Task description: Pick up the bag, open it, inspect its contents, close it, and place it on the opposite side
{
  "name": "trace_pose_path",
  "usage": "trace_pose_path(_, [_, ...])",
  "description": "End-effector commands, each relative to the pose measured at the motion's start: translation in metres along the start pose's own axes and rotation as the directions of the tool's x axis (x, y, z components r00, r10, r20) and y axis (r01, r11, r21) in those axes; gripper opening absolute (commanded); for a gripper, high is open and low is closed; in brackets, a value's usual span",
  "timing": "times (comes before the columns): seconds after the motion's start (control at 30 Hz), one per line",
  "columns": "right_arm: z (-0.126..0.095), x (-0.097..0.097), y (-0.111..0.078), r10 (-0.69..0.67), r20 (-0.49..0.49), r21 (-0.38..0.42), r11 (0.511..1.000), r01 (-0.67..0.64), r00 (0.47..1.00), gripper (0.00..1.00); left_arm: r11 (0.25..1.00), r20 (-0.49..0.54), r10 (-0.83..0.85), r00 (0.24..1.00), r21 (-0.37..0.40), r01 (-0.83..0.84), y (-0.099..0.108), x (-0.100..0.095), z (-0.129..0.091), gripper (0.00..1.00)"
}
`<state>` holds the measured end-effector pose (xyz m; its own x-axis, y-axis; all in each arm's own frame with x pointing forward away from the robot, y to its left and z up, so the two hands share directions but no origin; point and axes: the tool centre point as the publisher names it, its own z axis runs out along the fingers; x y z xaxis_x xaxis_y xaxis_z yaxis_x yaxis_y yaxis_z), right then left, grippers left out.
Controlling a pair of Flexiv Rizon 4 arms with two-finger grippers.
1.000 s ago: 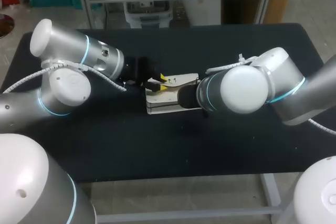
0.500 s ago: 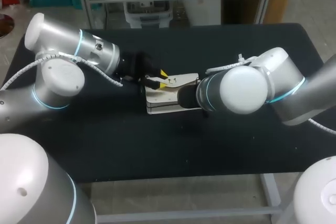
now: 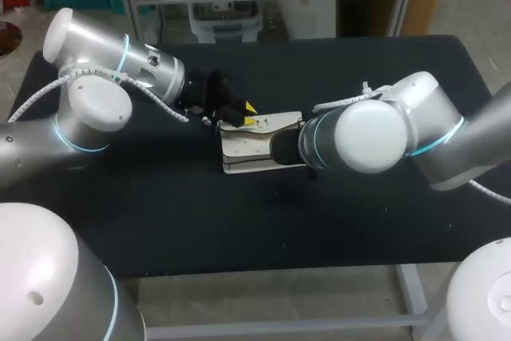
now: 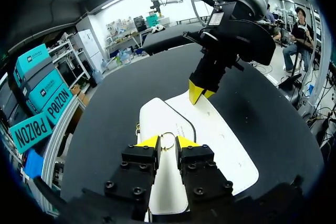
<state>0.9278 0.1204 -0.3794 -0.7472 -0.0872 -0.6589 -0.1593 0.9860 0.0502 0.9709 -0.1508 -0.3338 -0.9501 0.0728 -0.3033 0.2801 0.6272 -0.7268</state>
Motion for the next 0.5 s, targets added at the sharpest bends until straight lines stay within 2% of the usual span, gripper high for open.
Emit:
trace_pose_path(0.03, [0.000,0.000,-0.003,0.002,0.008,-0.013,1.000,-0.002,1.000,0.00,0.999,-0.003,-0.024,1.000,0.024,0.024,0.003,0.000,-0.008,0.29])
trace_pose_path(0.1, [-0.001,-0.001,-0.003,0.004,0.009,-0.028,1.000,-0.003,1.000,0.02,0.999,0.006,-0.044,0.999,0.019,0.044,0.004,0.002,-0.017,0.42])
trace_pose_path(0.13, [-0.002,-0.003,-0.002,0.006,0.009,-0.039,0.999,-0.006,1.000,0.16,0.998,0.007,-0.053,0.999,0.019,0.053,0.003,0.002,-0.021,0.49])
trace_pose_path(0.17, [-0.004,-0.004,-0.002,0.006,0.011,-0.041,0.999,-0.005,1.000,0.47,0.998,0.013,-0.063,0.998,0.010,0.063,0.003,0.003,-0.025,0.57])
trace_pose_path(0.2, [-0.005,-0.005,-0.001,0.006,0.011,-0.057,0.998,-0.005,1.000,1.00,0.997,0.011,-0.079,0.997,0.005,0.079,0.002,0.003,-0.028,0.65])
trace_pose_path(0.33, [-0.012,-0.010,0.003,0.001,0.011,-0.099,0.995,0.001,1.000,1.00,0.991,-0.006,-0.131,0.991,-0.004,0.131,0.001,0.004,-0.037,0.98])
trace_pose_path(0.5, [-0.024,-0.013,0.009,-0.014,0.004,-0.153,0.988,0.014,1.000,1.00,0.981,-0.020,-0.193,0.981,-0.002,0.193,-0.001,0.003,-0.046,1.00])
